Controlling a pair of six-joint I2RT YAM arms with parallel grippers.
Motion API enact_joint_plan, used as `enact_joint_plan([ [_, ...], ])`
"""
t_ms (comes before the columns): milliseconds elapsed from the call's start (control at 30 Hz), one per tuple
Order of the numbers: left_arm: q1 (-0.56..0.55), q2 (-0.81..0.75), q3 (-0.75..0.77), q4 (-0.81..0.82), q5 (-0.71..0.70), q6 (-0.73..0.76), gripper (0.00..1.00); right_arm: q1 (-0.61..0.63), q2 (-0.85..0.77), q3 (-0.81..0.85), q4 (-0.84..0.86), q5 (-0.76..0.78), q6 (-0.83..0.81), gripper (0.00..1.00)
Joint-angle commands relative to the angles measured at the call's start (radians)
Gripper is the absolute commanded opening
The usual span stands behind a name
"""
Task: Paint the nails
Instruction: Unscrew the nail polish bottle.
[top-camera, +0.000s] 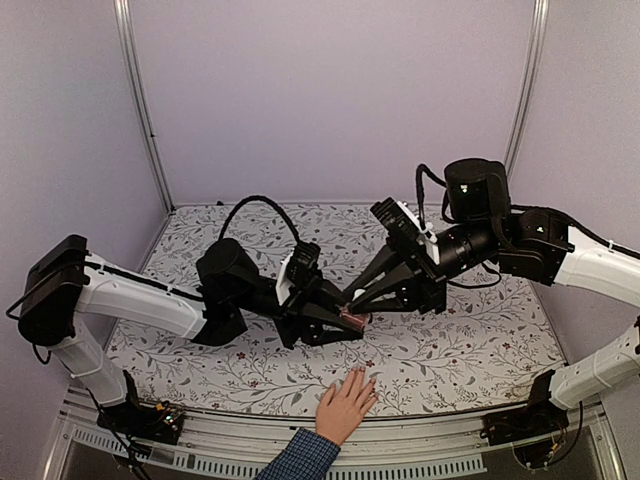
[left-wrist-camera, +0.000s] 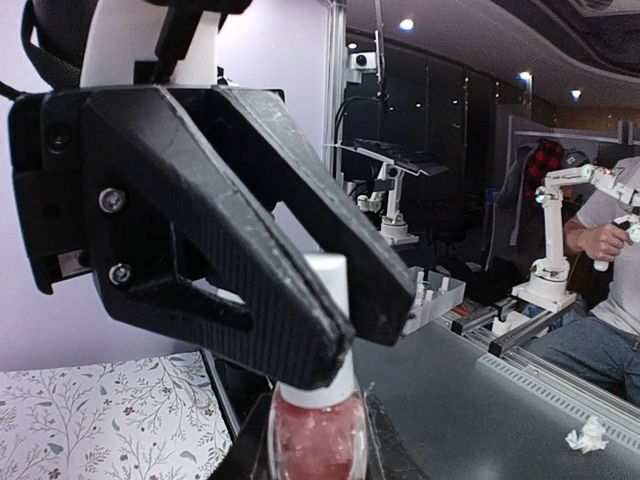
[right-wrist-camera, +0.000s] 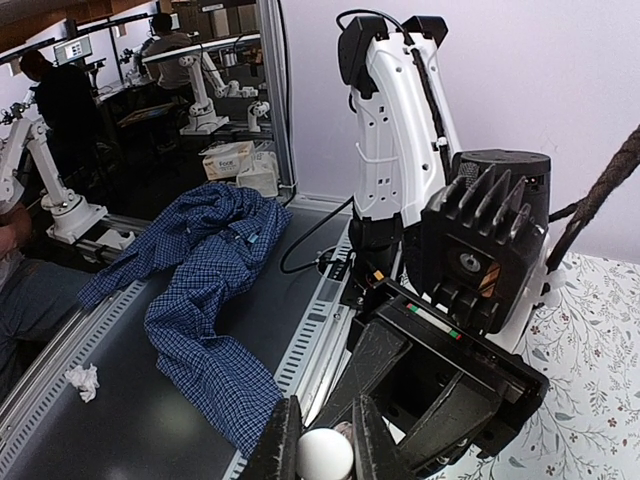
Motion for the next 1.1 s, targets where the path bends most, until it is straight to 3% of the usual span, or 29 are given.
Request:
enact_joint_plan([
  [0,-0.036,-0.021,-0.011,0.041,0.111,0.097,0.0,-0.017,-0.021,0.03,0.02,0.068,0.045,0.11],
  [267,-0.001,-0.055,-0.069,0.026,0.024,0.126,0.0,-0.017,-0.06,0.023,0.034,0.171,0.08,0.52],
  [400,0.018,-0.091,-0.108,0.008,-0.054,0.162,0.0,-0.019,-0.074,0.02,0.044,0.221,0.103,0.65],
  [567,0.026,-0.137,-0.141,-0.061,-0.281,0.212,0.0,-0.017,-0.087,0.024,0.045,0.397,0.164,0.72],
  [767,0.02,-0.145,-0.115,-0.17,-0.66,0.22,0.0,-0.017,-0.075,0.043,0.025,0.598,0.234,0.78],
  [867,0.008,-0.128,-0.105,-0.191,-0.821,0.222,0.0,-0.018,-0.057,0.055,0.009,0.702,0.299,0.85],
  [1067,-0.023,-0.084,-0.059,-0.237,-1.03,0.259,0.0,-0.017,-0.012,0.059,-0.002,0.821,0.378,0.85],
])
